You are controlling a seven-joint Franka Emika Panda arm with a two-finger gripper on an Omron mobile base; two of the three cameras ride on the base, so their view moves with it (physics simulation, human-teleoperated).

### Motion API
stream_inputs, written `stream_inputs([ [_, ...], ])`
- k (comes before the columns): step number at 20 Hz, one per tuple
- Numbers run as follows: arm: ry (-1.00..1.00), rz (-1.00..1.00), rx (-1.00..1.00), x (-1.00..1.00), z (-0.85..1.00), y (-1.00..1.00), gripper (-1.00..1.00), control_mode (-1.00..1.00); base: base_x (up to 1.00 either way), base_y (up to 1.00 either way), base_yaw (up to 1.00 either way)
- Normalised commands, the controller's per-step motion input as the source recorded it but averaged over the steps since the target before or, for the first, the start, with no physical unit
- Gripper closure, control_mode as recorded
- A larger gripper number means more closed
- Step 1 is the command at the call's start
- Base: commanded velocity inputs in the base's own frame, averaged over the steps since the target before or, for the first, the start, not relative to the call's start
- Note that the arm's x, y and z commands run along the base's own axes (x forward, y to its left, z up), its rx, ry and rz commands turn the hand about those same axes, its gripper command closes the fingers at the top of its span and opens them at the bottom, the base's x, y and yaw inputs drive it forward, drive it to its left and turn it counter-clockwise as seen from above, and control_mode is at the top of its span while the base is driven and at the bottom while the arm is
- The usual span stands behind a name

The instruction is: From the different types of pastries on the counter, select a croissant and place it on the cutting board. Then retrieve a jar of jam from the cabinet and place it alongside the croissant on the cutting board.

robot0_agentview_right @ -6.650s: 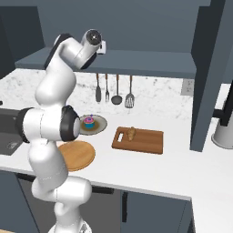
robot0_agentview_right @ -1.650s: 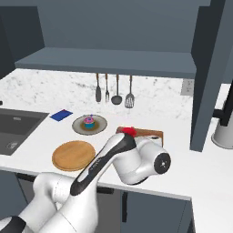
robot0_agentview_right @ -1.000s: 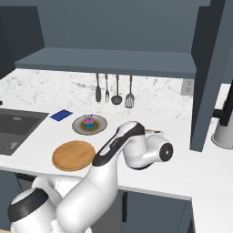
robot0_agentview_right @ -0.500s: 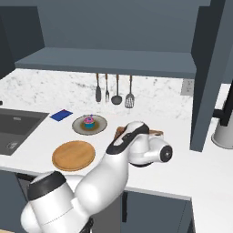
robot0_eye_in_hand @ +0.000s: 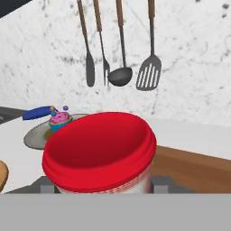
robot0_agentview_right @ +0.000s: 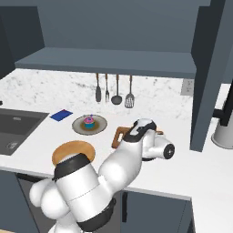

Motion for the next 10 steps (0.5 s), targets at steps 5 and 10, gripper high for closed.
stream_inputs([
  [5,0.00,0.08,0.06,0.37,-0.41,-0.25,1.00,-1.00,0.00,0.00,0.00],
  [10,0.00,0.08,0.09,0.34,-0.31,-0.26,1.00,-1.00,0.00,0.00,0.00],
])
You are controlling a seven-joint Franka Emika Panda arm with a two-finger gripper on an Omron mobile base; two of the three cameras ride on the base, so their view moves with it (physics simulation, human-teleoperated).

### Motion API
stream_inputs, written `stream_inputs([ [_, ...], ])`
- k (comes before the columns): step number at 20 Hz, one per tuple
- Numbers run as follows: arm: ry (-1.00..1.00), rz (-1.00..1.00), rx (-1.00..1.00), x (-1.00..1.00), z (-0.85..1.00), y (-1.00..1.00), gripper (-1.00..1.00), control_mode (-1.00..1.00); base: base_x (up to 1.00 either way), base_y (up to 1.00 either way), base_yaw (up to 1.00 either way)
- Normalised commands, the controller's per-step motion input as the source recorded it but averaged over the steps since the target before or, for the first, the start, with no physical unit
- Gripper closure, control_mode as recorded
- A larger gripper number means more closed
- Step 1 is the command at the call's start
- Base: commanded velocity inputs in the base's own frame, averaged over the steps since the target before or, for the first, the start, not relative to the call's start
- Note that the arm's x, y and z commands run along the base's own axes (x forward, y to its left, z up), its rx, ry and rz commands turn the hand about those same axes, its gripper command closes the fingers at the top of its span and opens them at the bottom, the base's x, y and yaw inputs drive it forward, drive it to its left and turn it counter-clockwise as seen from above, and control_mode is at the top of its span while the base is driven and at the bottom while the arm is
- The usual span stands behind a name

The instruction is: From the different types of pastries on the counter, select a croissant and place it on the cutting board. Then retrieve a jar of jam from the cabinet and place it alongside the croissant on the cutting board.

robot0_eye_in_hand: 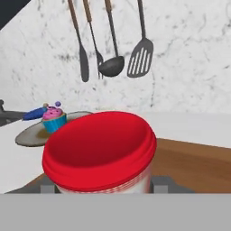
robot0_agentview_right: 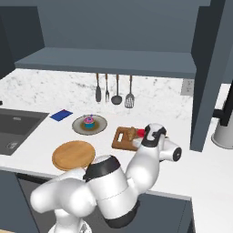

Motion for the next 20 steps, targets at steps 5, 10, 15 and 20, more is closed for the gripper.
stream_inputs([
  [5,0.00,0.06,0.05,0.38,-0.14,-0.16,1.00,-1.00,0.00,0.00,0.00],
  [10,0.00,0.06,0.03,0.36,-0.20,-0.03,1.00,-1.00,0.00,0.00,0.00],
  [15,0.00,0.06,0.01,0.26,-0.36,0.00,1.00,-1.00,0.00,0.00,0.00],
  [20,-0.08,0.04,0.00,0.10,-0.37,0.00,1.00,-1.00,0.00,0.00,0.00],
])
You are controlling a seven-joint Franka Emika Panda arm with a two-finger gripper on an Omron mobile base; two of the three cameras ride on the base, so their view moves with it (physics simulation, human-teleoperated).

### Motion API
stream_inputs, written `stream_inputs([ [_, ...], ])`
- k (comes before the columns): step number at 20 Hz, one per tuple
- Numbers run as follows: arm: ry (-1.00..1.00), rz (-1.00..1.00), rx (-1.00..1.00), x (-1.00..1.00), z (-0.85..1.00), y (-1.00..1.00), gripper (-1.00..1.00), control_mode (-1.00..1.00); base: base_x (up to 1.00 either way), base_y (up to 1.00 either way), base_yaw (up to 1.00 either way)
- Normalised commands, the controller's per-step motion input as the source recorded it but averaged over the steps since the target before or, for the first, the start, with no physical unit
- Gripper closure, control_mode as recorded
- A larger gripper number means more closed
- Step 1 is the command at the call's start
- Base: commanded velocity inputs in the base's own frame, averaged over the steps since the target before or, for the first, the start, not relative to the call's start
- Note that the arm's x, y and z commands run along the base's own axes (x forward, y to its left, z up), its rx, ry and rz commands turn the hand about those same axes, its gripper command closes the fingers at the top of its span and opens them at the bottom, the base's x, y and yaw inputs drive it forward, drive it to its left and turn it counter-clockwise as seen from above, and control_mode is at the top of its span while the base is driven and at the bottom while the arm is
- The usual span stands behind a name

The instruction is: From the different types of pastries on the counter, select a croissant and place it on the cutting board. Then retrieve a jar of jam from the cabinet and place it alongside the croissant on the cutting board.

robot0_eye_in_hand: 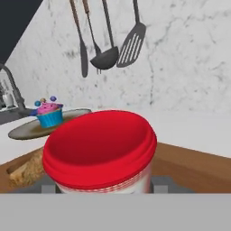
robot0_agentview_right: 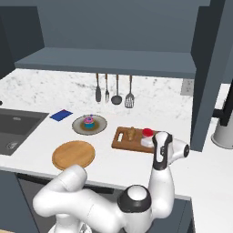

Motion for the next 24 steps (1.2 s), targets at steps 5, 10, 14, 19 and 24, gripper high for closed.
stream_inputs([
  [5,-0.21,0.00,-0.02,-0.08,-0.35,-0.05,-1.00,-1.00,0.00,0.00,0.00],
  [10,-0.12,-0.01,0.00,-0.09,0.07,-0.15,-1.00,-1.00,0.00,0.00,0.00],
  [14,-0.02,0.00,-0.04,0.00,0.51,-0.17,-1.00,-1.00,0.00,0.00,0.00],
  [19,0.03,0.00,-0.07,0.00,0.50,-0.09,-1.00,-1.00,0.00,0.00,0.00],
  [24,0.01,-0.01,-0.02,-0.34,0.53,-0.39,-1.00,-1.00,0.00,0.00,0.00],
])
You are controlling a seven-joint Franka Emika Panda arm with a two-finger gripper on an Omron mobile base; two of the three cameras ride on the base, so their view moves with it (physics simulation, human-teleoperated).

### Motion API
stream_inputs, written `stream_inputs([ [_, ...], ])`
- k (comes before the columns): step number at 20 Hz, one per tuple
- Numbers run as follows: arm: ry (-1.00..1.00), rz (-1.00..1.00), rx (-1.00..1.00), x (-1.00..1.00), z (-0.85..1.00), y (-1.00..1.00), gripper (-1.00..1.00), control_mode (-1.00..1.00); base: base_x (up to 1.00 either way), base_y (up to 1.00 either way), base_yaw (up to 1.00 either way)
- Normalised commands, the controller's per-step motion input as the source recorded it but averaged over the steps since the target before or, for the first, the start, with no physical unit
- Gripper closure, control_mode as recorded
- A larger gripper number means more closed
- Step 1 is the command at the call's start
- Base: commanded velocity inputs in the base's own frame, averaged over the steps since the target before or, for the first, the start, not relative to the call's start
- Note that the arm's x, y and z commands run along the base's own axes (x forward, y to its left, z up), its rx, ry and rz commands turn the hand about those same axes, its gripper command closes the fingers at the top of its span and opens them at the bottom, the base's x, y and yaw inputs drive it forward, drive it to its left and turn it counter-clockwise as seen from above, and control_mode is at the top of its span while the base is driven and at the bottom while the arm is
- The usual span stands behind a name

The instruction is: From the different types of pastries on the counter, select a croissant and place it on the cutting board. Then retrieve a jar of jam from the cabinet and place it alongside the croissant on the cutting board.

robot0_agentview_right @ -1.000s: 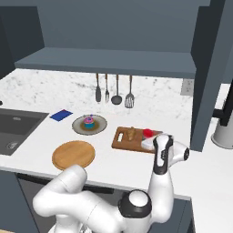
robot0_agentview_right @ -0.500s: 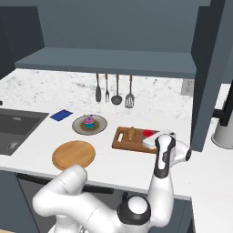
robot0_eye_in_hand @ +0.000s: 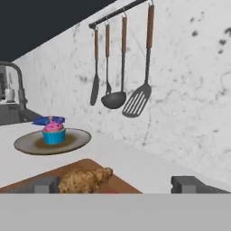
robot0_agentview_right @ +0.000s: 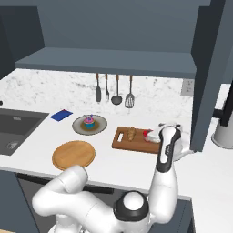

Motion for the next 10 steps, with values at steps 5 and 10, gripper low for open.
stream_inputs([
  [5,0.01,-0.12,0.00,-0.91,0.56,-0.50,-1.00,-1.00,0.00,0.00,0.00],
  [10,0.00,-0.16,0.00,-1.00,0.42,-0.31,-1.00,-1.00,0.00,0.00,0.00],
])
